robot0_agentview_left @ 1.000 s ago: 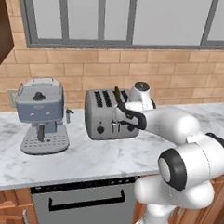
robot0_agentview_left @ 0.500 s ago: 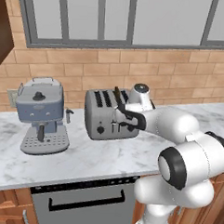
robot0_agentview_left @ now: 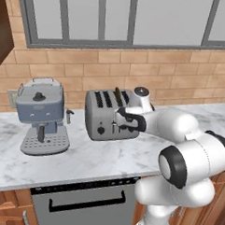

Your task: Start the toaster. Once the lever pops up, take the bread to the plate on the dining counter.

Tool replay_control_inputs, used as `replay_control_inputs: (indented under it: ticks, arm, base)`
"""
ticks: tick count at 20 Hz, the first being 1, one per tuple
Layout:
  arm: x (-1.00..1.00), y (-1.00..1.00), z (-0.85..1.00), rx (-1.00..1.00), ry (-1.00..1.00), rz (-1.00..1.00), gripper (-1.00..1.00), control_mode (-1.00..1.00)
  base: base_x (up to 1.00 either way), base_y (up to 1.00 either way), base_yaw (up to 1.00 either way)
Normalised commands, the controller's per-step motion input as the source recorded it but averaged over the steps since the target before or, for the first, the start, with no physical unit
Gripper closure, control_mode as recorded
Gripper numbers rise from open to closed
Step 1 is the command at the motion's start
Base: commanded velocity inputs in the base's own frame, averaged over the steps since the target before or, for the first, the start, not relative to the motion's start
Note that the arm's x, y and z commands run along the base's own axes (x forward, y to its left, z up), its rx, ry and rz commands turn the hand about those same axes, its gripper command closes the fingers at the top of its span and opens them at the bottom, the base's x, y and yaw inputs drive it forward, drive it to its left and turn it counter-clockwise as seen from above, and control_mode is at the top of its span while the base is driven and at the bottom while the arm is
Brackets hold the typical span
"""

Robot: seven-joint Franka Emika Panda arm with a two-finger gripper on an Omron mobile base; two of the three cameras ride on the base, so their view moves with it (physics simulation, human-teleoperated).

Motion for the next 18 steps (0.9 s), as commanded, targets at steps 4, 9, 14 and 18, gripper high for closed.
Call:
replay_control_inputs:
  ticks: [4,9,14,18]
  arm:
    - [0.00,0.00,-0.15,0.00,0.00,0.00,-1.00,-1.00]
    - [0.00,0.00,-0.18,0.00,0.00,0.00,-1.00,-1.00]
    - [0.00,0.00,-0.23,0.00,0.00,0.00,-1.00,-1.00]
    - [0.00,0.00,-0.19,0.00,0.00,0.00,-1.00,-1.00]
  base:
    - [0.00,0.00,0.00]
    - [0.00,0.00,0.00]
    - [0.00,0.00,0.00]
    - [0.00,0.00,0.00]
